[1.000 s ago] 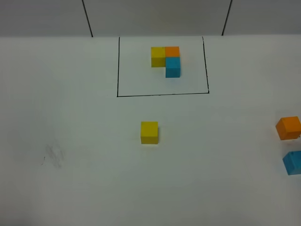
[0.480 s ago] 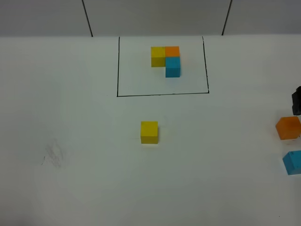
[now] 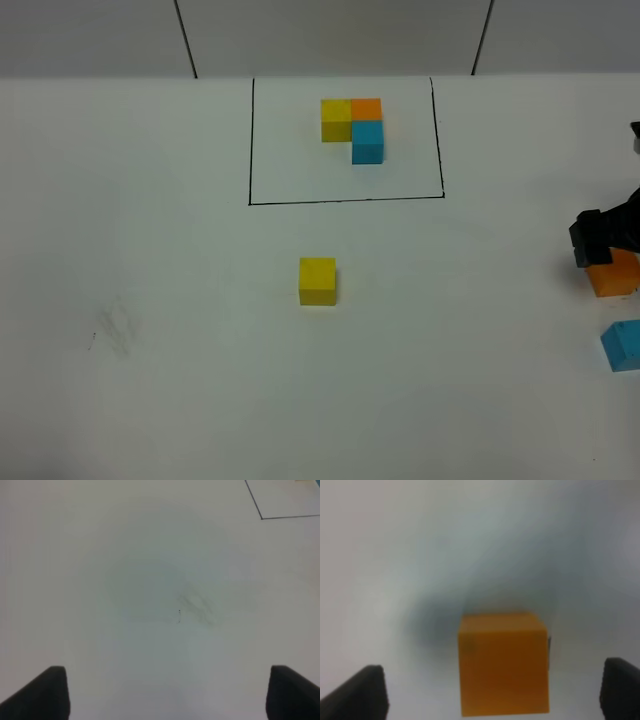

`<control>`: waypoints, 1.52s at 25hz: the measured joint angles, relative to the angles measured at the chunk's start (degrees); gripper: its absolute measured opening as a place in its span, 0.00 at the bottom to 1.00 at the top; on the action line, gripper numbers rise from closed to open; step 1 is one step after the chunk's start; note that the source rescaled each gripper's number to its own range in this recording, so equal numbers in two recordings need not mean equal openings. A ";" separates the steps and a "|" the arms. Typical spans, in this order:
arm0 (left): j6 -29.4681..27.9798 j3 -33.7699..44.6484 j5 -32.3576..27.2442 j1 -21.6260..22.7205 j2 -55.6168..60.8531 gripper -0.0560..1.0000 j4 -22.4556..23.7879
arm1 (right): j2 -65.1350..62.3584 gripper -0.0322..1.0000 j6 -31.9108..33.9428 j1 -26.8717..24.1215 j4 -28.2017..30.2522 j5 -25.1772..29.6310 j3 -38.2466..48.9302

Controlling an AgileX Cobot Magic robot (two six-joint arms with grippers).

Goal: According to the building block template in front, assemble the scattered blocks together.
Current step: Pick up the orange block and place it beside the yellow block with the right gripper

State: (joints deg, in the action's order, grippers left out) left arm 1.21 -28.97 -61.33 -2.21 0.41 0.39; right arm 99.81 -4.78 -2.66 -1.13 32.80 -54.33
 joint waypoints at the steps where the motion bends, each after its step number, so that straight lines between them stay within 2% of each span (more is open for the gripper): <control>1: 0.00 0.00 0.00 0.00 0.00 0.69 0.00 | 0.75 0.80 -0.05 0.00 0.05 0.00 0.00; 12: -0.05 0.00 0.00 0.00 0.00 0.69 0.00 | 6.14 0.79 -0.11 0.00 1.43 -2.00 -0.02; 14: -0.05 0.00 0.00 0.00 0.00 0.69 0.00 | 6.41 0.71 -0.82 0.00 1.55 -3.75 -0.02; 16: -0.05 0.00 0.00 0.00 0.00 0.69 0.00 | 6.47 0.50 -1.89 0.00 1.60 -4.59 -0.02; 17: -0.05 0.00 0.00 0.00 0.00 0.69 0.00 | 6.47 0.33 -2.38 0.00 1.65 -4.71 -0.02; 18: -0.05 0.00 0.00 0.00 0.00 0.69 0.00 | 6.47 0.26 -2.49 0.00 1.66 -4.85 -0.07; 22: -0.05 0.00 0.00 0.00 0.00 0.69 0.00 | 6.26 0.27 -3.72 0.44 1.85 -4.66 -0.07; 25: -0.11 0.00 0.00 0.00 0.00 0.69 0.00 | 4.60 0.27 -9.60 3.87 2.33 -3.12 -0.49; 31: -0.11 0.00 0.00 0.00 0.00 0.69 0.00 | 2.94 0.27 -31.14 16.88 1.68 3.76 -8.20; 33: -0.11 0.00 0.00 0.00 0.00 0.69 0.00 | 3.68 0.27 -36.14 21.19 1.13 5.64 -11.50; 38: -0.11 0.00 0.00 0.00 0.00 0.69 0.00 | 7.73 0.27 -43.45 28.09 -0.20 10.13 -18.14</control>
State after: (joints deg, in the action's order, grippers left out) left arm 1.09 -28.97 -61.33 -2.21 0.41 0.39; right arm 107.54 -48.23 25.42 -1.33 42.93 -72.47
